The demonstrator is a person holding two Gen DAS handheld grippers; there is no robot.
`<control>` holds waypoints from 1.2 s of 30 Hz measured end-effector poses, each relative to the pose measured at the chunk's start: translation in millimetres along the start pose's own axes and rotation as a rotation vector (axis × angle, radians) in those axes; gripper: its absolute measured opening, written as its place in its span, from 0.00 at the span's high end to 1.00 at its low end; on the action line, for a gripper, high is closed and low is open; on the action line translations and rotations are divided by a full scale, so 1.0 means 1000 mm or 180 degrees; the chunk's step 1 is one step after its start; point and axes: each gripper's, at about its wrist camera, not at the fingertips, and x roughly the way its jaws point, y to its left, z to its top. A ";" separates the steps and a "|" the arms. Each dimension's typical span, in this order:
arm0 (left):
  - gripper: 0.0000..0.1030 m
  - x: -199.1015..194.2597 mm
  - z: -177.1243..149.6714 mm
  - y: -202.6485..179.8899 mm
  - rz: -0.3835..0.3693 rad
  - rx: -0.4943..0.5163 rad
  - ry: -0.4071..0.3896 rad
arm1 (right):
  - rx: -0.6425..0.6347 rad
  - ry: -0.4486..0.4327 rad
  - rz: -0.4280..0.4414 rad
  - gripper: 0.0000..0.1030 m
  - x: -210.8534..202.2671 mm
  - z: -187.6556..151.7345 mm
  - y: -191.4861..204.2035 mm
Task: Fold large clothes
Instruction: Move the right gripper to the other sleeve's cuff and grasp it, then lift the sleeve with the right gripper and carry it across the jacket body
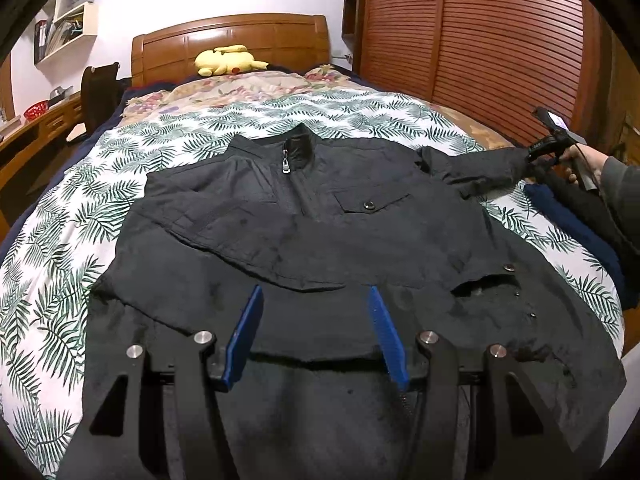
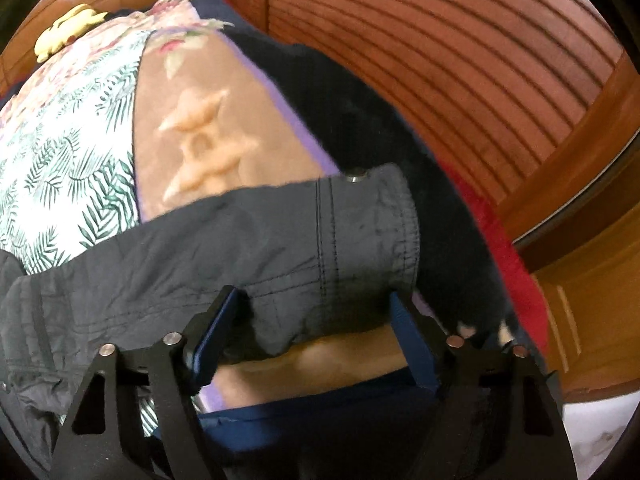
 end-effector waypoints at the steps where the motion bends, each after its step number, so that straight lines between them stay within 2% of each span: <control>1: 0.47 0.001 0.000 0.000 -0.0003 0.0001 0.0004 | -0.0039 0.0024 0.0025 0.53 0.002 -0.001 0.002; 4: 0.47 0.001 0.000 -0.001 0.0000 0.0002 0.0016 | -0.0196 0.0013 -0.0009 0.75 -0.005 -0.003 0.010; 6: 0.47 0.001 0.000 0.000 -0.0002 -0.0008 -0.0002 | -0.0301 -0.0058 -0.0044 0.78 -0.014 -0.004 0.016; 10: 0.47 -0.003 0.000 0.002 -0.0010 -0.0029 -0.0044 | -0.0505 -0.0582 -0.0102 0.82 -0.068 -0.006 0.040; 13: 0.47 -0.009 0.000 0.004 -0.0027 -0.0050 -0.0087 | -0.0673 -0.0903 -0.0030 0.84 -0.114 -0.010 0.065; 16: 0.47 -0.018 0.000 0.005 -0.0040 -0.0059 -0.0145 | -0.0870 -0.1076 0.0075 0.85 -0.147 -0.014 0.093; 22: 0.47 -0.032 0.000 0.009 -0.0057 -0.0092 -0.0232 | -0.1365 -0.1213 0.0231 0.86 -0.198 -0.036 0.156; 36: 0.47 -0.066 -0.006 0.032 -0.0045 -0.0185 -0.0411 | -0.2004 -0.1601 0.0562 0.87 -0.295 -0.110 0.262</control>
